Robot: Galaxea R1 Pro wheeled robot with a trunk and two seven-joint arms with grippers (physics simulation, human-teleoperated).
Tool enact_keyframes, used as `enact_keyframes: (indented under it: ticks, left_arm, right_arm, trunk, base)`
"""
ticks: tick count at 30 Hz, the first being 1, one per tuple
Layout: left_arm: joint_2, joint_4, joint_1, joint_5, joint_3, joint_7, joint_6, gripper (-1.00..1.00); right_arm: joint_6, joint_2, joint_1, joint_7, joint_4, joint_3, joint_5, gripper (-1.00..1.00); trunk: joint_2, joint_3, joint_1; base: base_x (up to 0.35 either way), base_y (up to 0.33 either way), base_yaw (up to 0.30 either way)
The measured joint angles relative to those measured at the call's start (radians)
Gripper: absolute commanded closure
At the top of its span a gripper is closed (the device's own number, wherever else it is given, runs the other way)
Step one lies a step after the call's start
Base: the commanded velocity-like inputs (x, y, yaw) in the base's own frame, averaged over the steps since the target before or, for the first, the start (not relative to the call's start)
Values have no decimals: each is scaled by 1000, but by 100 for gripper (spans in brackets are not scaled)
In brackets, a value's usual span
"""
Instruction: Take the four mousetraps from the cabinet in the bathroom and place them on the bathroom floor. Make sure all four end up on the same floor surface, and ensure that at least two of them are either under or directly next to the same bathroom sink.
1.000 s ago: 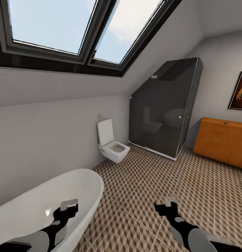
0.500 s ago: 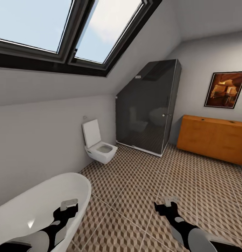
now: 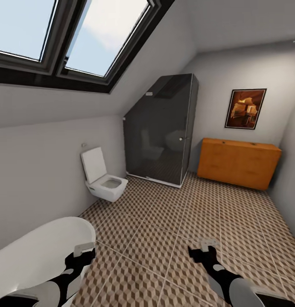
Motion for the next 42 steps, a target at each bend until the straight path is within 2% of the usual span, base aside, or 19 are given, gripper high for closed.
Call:
enact_keyframes:
  ticks: [42]
  left_arm:
    - [-5, 0, 0, 2, 0, 0, 0, -100]
  right_arm:
    - [0, 0, 0, 0, 0, 0, 0, -100]
  trunk:
    - [0, 0, 0]
  base:
    - [0, 0, -275]
